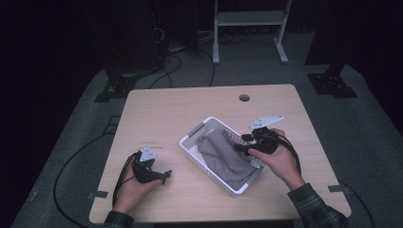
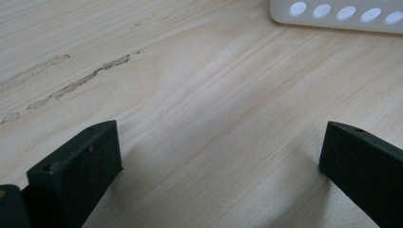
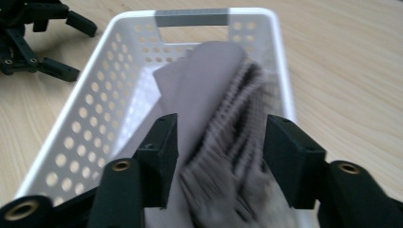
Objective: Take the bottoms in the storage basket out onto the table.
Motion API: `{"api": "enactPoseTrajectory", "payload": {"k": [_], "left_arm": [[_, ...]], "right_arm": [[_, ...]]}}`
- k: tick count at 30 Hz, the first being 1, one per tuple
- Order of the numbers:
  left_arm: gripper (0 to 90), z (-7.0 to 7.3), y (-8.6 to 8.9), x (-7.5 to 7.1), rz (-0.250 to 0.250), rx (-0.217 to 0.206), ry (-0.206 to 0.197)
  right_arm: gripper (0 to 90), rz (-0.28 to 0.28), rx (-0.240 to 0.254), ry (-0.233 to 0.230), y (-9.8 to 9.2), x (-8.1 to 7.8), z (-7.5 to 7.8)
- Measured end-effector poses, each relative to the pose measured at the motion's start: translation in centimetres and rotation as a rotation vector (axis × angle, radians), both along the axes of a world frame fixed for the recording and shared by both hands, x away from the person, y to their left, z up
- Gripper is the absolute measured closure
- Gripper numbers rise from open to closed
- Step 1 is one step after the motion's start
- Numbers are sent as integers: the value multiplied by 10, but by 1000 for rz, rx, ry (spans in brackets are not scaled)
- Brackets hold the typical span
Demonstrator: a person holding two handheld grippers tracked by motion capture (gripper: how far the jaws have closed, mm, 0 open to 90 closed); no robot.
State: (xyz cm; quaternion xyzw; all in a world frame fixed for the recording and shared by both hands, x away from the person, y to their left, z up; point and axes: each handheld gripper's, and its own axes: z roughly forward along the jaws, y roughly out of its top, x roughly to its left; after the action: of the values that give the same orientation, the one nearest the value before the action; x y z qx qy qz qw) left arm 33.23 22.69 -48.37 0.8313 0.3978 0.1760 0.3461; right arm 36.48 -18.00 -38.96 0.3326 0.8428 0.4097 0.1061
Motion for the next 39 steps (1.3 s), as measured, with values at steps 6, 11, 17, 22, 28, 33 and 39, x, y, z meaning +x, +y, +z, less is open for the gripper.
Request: {"api": "enactPoseTrajectory", "payload": {"k": [6,11,17,22,28,33,39], "left_arm": [[0,0,0,0,1,-2,-1],[0,0,0,0,1,-1,-2],[0,0,0,0,-1,1,-1],[0,0,0,0,-2,3,-2],[0,0,0,0,-6,4,-1],[0,0,-1,0,-6,2,-1],[0,0,-2,0,-5,0,0]], "right_arm": [[351,7,-28,29,25,13,-9],[245,7,-67,70,41,23,-23],[231,6,-131,89,55,29,-27],[211,16,-192,99,69,37,-38],[193,21,-243,85,79,41,-51],[217,56,-253,90,84,38,-54],[204,84,-279,141,89,40,-65]]}}
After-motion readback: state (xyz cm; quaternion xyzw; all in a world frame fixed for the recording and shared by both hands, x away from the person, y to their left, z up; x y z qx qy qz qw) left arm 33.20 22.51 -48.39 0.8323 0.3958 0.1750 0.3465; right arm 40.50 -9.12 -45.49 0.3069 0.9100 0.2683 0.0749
